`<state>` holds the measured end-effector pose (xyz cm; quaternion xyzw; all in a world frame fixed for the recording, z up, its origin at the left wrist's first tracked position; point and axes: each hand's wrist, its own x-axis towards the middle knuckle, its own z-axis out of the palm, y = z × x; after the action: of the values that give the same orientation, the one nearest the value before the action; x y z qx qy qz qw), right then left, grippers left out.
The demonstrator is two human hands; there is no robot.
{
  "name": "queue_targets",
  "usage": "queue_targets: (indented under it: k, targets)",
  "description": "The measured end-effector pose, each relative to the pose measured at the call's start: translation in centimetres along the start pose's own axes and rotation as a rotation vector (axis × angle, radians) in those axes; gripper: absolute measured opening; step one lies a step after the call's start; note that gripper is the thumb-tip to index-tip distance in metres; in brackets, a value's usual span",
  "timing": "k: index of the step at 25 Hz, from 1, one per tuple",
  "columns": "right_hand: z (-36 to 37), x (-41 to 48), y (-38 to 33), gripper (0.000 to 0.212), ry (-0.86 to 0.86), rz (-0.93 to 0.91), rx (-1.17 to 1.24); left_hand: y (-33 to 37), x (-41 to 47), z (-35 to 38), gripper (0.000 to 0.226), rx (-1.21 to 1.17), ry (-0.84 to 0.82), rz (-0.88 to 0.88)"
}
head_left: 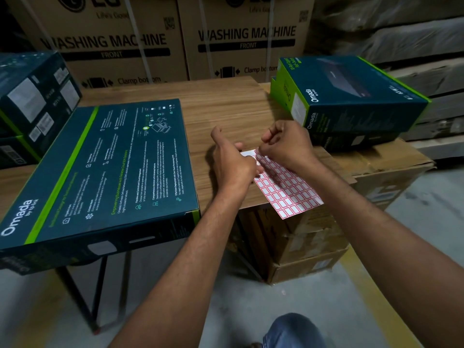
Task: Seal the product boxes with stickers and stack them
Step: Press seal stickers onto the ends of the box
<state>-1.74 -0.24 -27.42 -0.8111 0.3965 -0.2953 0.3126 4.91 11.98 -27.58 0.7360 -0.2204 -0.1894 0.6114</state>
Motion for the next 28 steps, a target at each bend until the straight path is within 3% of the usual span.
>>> queue_targets:
  k: [7, 14, 19, 23, 28]
  targets:
    - [0.0, 0.1, 0.4, 0.026, 0.007, 0.053, 0.08, 0.1, -0.2, 0.0, 0.114, 0.027, 0.012, 0.021]
    - [0.3, 0.6, 0.3, 0.017, -0.129, 0.027, 0.122, 0.3, -0.5, -0.1, 0.113, 0.004, 0.003, 0.014]
    - [-0.6, 0.8, -0.8, 0.017, -0.219, 0.153, 0.316, 0.3, -0.4, 0.0, 0.109, 0.0, 0.005, 0.014]
    - [-0.4, 0.9, -1.1, 0.02, -0.26, 0.169, 0.265, 0.1, -0.3, -0.1, 0.11, -0.011, 0.001, 0.03]
    - [0.4, 1.1, -0.8, 0.017, -0.128, 0.069, 0.057, 0.0, -0.3, -0.1, 0.107, -0.004, 0.001, 0.039]
